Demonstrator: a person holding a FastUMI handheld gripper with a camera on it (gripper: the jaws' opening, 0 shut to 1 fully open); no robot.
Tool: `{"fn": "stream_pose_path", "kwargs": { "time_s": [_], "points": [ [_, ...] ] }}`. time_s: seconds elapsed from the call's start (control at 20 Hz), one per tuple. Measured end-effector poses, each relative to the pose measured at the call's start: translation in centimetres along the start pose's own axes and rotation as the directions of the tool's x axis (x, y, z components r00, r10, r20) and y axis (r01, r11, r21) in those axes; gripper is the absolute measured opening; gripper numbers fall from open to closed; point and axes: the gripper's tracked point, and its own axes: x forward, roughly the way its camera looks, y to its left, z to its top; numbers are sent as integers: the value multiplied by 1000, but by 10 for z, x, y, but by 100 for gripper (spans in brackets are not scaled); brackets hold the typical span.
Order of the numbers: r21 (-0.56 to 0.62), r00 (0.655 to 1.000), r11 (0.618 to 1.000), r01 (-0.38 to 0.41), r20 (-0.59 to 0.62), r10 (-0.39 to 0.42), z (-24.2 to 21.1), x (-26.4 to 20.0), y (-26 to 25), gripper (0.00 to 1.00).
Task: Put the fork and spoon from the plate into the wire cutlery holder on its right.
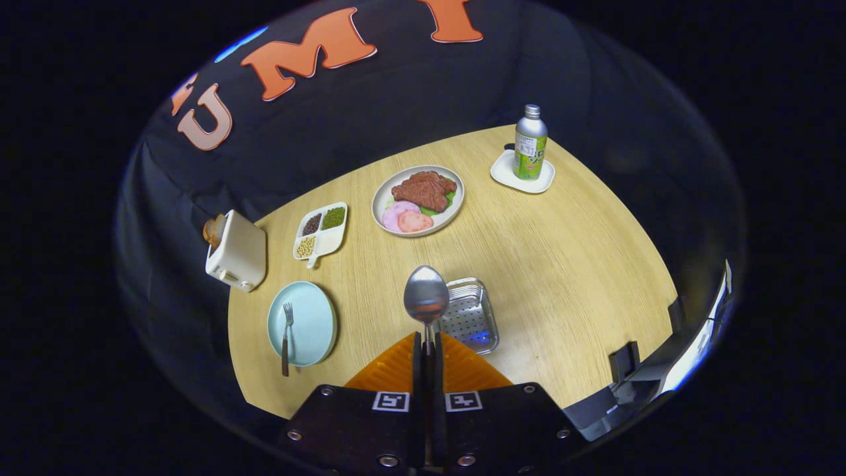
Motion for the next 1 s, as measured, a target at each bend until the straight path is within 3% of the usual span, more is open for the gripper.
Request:
{"fn": "stream_pose_path", "kwargs": {
  "time_s": [0.35, 0.65, 0.85, 1.0],
  "points": [
    [-149, 983, 987, 57, -164, -82, -24, 19, -27, 5],
    [-332, 943, 941, 56, -291, -159, -23, 33, -38, 6],
    [-366, 924, 929, 50, -335, -182, -20, 45, -40, 5],
    [-366, 930, 928, 75, -310, -198, -10, 52, -40, 8]
  ]
}}
